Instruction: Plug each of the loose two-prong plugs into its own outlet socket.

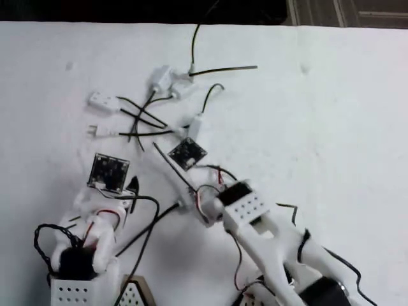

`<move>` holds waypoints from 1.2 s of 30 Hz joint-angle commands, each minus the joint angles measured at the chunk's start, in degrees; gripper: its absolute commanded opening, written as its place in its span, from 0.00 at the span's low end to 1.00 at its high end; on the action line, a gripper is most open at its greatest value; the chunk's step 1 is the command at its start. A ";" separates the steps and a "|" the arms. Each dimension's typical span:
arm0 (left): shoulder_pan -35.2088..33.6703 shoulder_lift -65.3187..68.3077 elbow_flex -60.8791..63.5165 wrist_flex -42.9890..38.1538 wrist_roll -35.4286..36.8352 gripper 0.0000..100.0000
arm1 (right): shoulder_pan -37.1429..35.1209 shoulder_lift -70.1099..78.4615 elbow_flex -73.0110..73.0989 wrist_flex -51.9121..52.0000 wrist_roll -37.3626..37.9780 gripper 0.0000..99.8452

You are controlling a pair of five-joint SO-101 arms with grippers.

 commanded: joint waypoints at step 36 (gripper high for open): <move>-0.40 -0.40 1.67 0.26 -5.71 0.18 | -2.15 3.91 -5.98 11.21 -0.35 0.11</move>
